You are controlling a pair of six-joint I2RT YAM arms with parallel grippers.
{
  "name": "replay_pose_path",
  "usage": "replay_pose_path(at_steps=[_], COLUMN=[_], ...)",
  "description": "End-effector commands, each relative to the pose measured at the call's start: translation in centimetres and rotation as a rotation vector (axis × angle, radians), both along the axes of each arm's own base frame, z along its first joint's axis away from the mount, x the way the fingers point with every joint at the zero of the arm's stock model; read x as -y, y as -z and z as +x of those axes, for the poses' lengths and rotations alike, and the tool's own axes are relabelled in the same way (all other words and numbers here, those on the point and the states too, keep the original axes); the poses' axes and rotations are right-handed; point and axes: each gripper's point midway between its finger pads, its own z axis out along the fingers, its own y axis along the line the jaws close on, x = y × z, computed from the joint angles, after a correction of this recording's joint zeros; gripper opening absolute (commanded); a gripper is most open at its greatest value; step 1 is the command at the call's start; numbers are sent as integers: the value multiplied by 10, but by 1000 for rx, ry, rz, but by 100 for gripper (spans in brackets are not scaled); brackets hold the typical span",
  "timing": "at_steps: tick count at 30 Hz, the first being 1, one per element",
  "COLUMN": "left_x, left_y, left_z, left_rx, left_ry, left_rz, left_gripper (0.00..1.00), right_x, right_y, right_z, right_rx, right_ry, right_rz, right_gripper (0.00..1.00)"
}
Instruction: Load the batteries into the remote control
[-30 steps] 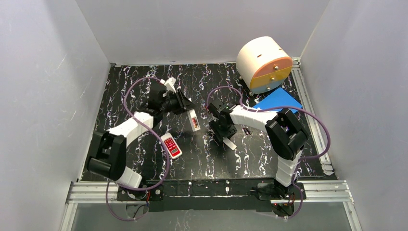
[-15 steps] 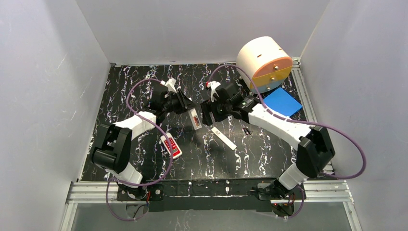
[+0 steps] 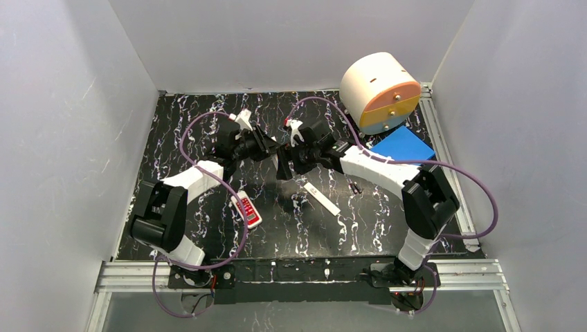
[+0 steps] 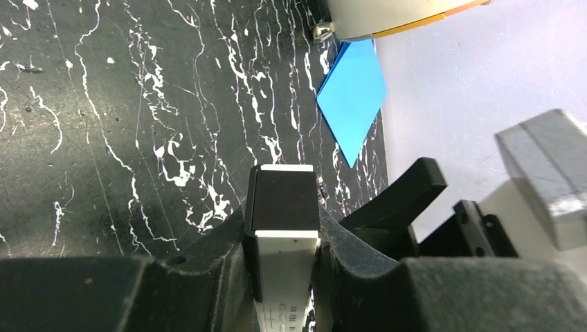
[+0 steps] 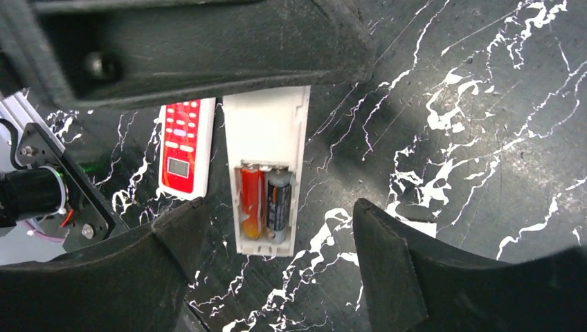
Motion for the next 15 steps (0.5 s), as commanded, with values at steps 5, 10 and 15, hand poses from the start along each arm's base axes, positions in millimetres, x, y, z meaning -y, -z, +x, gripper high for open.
replay_pose_path(at_steps=[5,10,15], left_x=[0,-4,-25], left_y=[-29,-27,-22], left_z=[-5,-1,8], left_rx=[65,63,60], left_ry=[2,-23,-127], left_rz=[-46,-39,-7], left_gripper=[1,15,66], right_x=[-38,-40,-39], right_y=[-27,-25,-13], right_z=[13,12,7], right_rx=[41,83,73], right_ry=[-55,-38,-42], right_rz=[128,60,8], right_gripper=[54,38,34])
